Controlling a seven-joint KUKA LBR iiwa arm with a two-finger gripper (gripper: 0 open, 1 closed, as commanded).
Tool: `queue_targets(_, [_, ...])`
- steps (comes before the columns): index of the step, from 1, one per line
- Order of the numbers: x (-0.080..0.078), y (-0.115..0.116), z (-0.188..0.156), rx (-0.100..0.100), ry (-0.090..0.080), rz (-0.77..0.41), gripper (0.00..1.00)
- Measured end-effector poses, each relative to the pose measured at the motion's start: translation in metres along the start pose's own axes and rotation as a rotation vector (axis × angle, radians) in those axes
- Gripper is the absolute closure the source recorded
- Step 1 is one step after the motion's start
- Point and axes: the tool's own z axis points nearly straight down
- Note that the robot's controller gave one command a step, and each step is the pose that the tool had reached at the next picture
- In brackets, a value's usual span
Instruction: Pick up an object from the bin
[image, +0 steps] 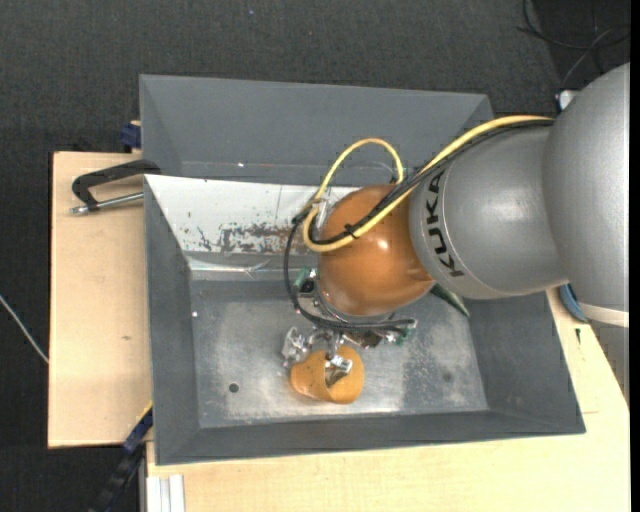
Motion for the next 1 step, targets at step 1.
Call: queue_targets(1, [-0.0149,-0.0014,-0.177,0.01,-0.017,-0.265,1.0])
